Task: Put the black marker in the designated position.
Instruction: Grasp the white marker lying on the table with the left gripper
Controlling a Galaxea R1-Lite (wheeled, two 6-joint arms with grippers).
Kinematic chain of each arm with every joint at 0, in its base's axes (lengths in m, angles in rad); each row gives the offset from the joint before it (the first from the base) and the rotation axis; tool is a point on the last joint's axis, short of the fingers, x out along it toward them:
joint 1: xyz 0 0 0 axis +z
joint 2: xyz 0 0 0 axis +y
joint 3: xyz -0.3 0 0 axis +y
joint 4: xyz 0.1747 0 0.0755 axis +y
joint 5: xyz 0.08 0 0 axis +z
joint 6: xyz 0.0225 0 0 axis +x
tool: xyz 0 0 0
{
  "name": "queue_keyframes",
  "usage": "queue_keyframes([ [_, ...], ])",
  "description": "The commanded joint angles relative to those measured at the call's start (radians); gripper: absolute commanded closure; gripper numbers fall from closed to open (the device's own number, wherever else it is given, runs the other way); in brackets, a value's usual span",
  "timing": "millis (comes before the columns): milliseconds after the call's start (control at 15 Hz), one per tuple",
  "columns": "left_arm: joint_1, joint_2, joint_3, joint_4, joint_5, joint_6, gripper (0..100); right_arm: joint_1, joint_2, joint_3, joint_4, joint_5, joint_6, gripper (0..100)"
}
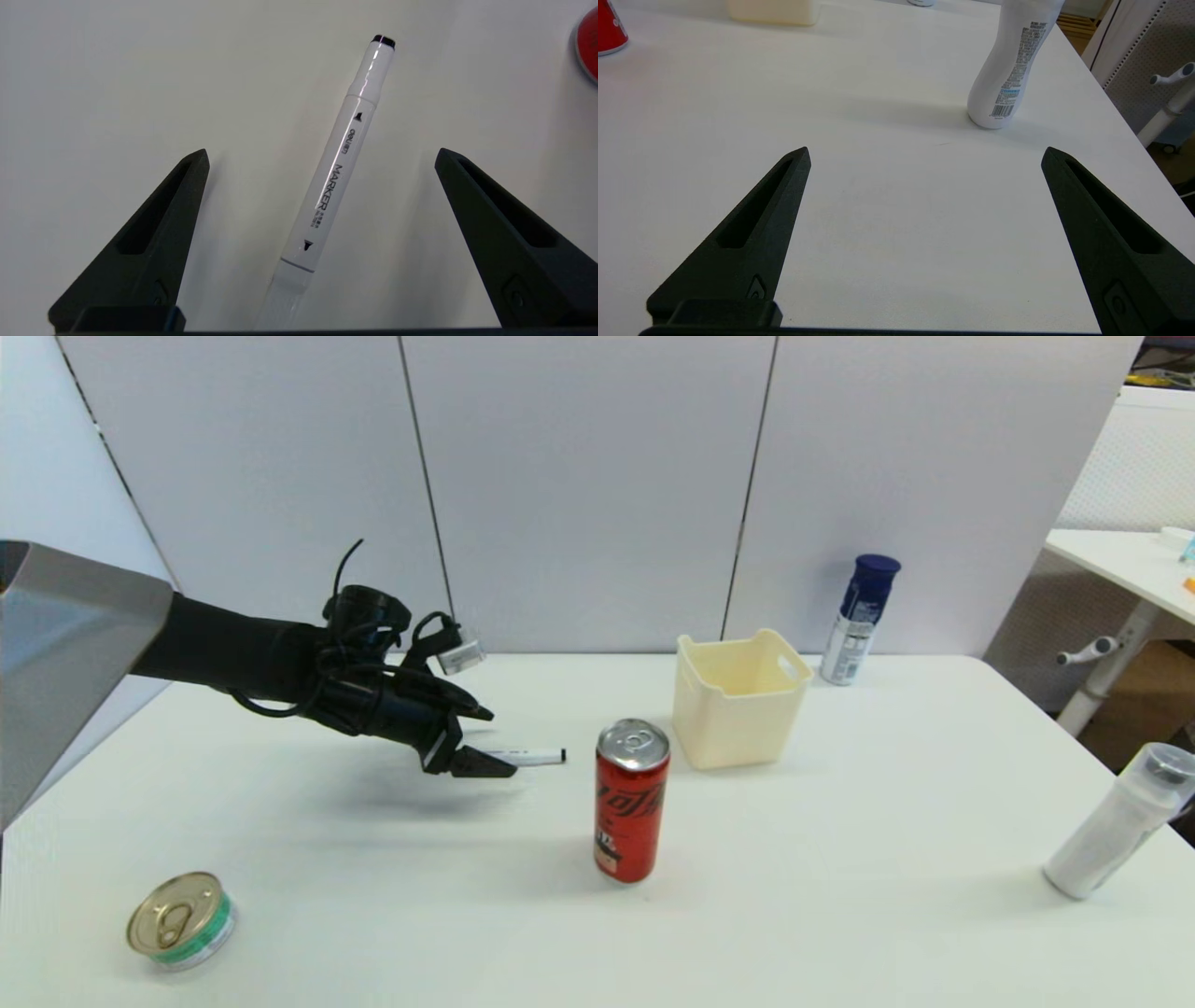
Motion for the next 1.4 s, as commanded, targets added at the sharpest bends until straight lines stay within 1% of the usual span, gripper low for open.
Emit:
queue_keyframes([
  [67,0.002,0.012,-0.006,0.002,-0.004,0.032,0,0.001,0.001,0.0,0.001,0.001,-0.002,0],
  [1400,0.002,0.037,-0.007,-0.006,-0.007,0.038,0,0.0,0.001,0.0,0.001,0.001,-0.002,0],
])
